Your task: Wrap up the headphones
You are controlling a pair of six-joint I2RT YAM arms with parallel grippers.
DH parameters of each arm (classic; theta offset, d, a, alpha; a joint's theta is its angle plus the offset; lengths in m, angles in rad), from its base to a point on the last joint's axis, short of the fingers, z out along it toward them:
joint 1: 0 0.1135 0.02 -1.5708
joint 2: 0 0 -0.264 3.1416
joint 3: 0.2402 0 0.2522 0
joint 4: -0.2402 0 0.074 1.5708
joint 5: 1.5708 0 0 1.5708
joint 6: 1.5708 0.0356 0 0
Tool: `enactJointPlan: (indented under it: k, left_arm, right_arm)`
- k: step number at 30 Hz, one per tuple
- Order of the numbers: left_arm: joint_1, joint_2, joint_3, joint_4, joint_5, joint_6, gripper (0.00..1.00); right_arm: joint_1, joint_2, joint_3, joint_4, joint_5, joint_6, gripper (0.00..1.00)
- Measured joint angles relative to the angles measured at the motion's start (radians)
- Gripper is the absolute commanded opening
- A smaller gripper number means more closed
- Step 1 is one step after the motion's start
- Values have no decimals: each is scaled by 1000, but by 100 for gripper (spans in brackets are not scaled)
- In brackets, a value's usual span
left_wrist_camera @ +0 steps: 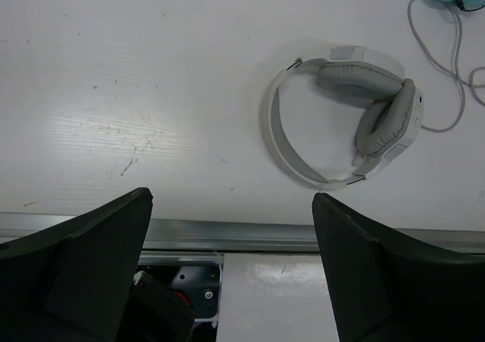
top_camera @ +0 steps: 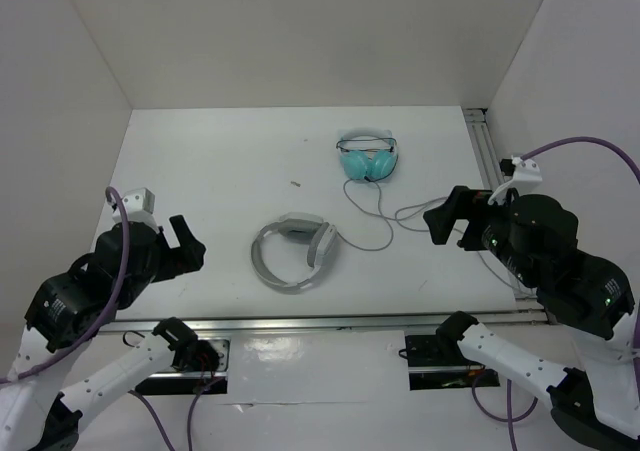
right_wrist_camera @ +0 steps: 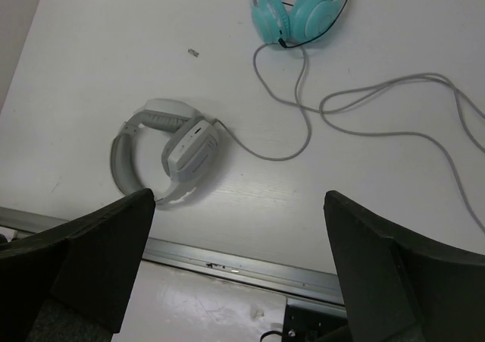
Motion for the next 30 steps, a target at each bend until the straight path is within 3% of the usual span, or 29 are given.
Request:
enactJointPlan:
  k: [13,20,30]
  left_arm:
    - [0,13,-110,151,175,-56,100]
    - [-8,160,-277,280,181,-270,100]
    - [-150,502,-411,372,82,-681,100]
  right_arm:
    - [-7,-53,-74,61,-42,4,100]
    - [-17,-38,-151,102,-72,-1,100]
    - [-18,-29,-319,172,-146,-29,100]
